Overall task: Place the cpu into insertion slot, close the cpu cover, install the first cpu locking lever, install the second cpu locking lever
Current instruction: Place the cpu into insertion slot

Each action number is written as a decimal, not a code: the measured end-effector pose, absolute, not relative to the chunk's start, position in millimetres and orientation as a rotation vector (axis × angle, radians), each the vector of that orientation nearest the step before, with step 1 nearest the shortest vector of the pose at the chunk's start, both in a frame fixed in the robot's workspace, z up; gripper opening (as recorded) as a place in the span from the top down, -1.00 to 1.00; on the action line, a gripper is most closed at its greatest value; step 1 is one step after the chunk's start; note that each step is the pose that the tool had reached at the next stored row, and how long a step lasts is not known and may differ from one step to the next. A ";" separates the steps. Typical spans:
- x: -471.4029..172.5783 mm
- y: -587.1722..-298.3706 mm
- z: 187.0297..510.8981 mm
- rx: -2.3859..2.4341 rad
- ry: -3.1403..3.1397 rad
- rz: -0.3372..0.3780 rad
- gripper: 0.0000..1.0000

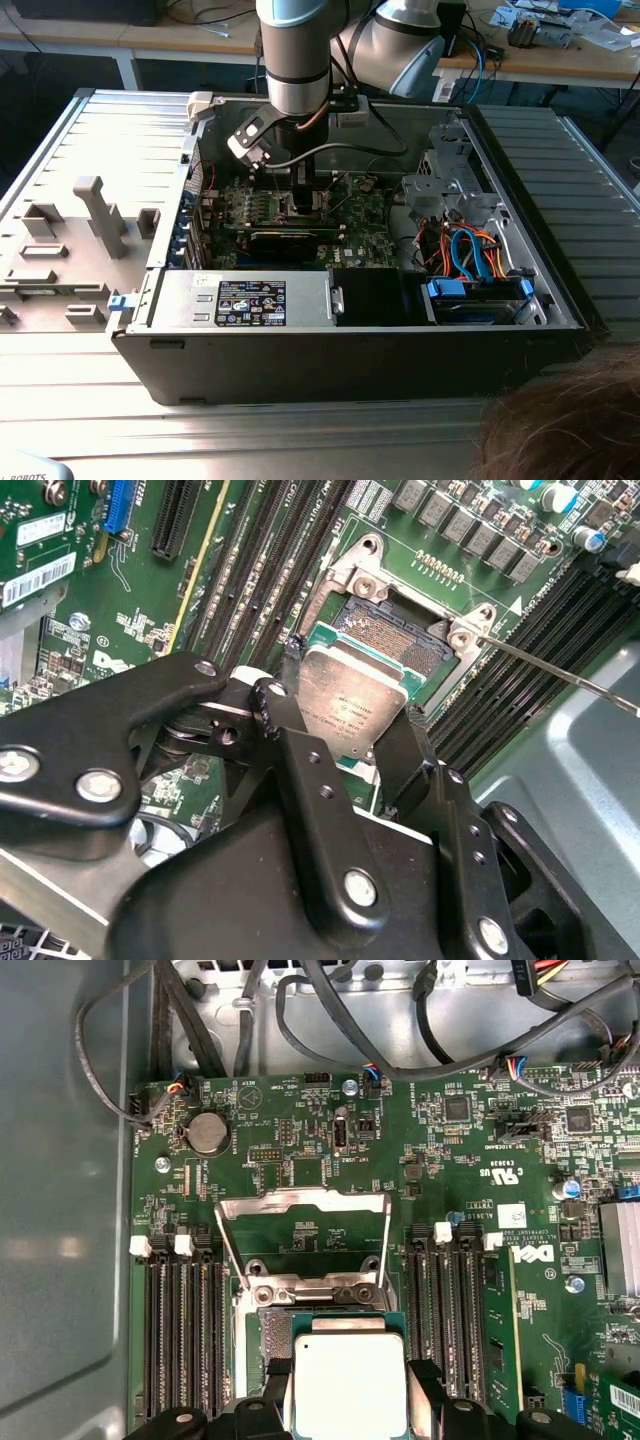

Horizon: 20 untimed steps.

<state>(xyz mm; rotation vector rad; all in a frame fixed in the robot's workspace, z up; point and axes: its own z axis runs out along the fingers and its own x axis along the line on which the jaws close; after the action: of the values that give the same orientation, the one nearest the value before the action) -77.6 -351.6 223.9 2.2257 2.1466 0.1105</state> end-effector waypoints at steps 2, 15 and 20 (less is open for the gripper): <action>-77.6 -351.6 223.9 2.229 2.143 0.110 -0.08; -77.6 -351.6 223.1 2.279 2.088 0.108 -0.08; -77.6 -351.6 223.0 2.288 2.077 0.108 -0.08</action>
<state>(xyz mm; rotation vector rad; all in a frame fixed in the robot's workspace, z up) -77.6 -351.6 223.0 2.2883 2.0766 0.1082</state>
